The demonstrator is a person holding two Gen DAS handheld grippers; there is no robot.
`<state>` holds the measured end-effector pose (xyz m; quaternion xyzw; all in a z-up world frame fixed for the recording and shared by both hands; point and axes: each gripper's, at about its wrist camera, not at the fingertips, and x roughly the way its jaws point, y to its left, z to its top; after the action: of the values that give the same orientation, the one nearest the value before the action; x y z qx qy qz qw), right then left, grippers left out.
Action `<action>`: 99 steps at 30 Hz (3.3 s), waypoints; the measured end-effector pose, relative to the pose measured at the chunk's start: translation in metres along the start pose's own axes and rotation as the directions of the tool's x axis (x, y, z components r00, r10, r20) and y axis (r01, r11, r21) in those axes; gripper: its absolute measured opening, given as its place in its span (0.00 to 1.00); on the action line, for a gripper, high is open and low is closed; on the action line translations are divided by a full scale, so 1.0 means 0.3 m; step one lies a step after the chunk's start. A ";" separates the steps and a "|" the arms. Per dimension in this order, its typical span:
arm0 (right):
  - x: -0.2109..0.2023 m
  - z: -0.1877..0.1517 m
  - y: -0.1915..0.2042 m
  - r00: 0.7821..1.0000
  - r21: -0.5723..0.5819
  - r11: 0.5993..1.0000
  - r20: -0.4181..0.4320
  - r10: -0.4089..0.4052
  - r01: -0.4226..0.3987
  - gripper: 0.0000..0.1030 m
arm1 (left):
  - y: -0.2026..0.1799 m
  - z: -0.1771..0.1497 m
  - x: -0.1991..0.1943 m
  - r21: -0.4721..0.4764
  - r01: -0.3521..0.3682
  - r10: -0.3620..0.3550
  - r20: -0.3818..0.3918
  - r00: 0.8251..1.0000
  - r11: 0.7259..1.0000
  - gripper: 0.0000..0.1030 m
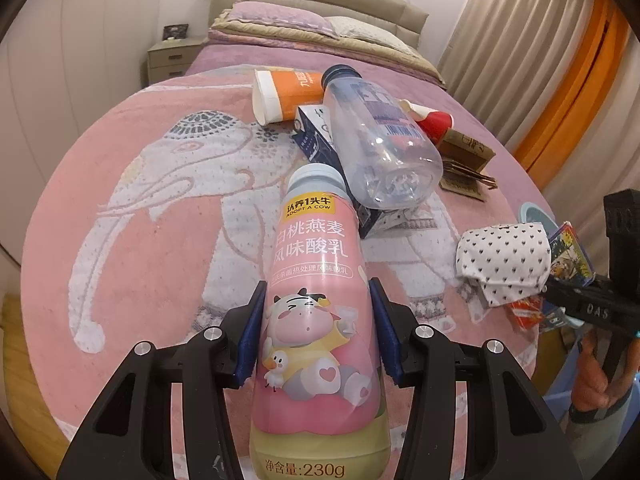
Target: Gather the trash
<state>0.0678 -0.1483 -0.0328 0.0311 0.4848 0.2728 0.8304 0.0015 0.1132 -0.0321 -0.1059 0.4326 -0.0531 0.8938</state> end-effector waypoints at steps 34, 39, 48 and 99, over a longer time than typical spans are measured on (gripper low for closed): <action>-0.099 -0.241 0.065 0.999 -0.203 0.979 0.036 0.001 0.006 0.75 | -0.009 -0.015 -0.003 0.000 -0.009 0.009 -0.005 1.000 1.000 0.46; -0.084 -0.288 0.216 0.997 -0.292 0.954 0.029 0.075 -0.063 0.75 | -0.005 -0.020 -0.005 -0.003 -0.009 0.009 -0.006 1.000 1.000 0.46; -0.064 -0.224 0.099 0.989 -0.245 0.960 0.085 -0.117 0.135 0.75 | -0.016 -0.036 -0.008 0.005 0.003 -0.003 -0.006 1.000 1.000 0.46; -0.521 -0.216 -0.525 0.827 0.430 0.848 0.318 -0.463 0.310 0.56 | -0.887 0.243 0.112 0.373 0.310 -0.320 -0.039 0.947 0.874 0.46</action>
<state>0.0215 -0.3713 0.0065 0.1384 0.3370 -0.0104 0.9312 0.0787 -0.1414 0.0489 -0.0030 0.3805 -0.2782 0.8819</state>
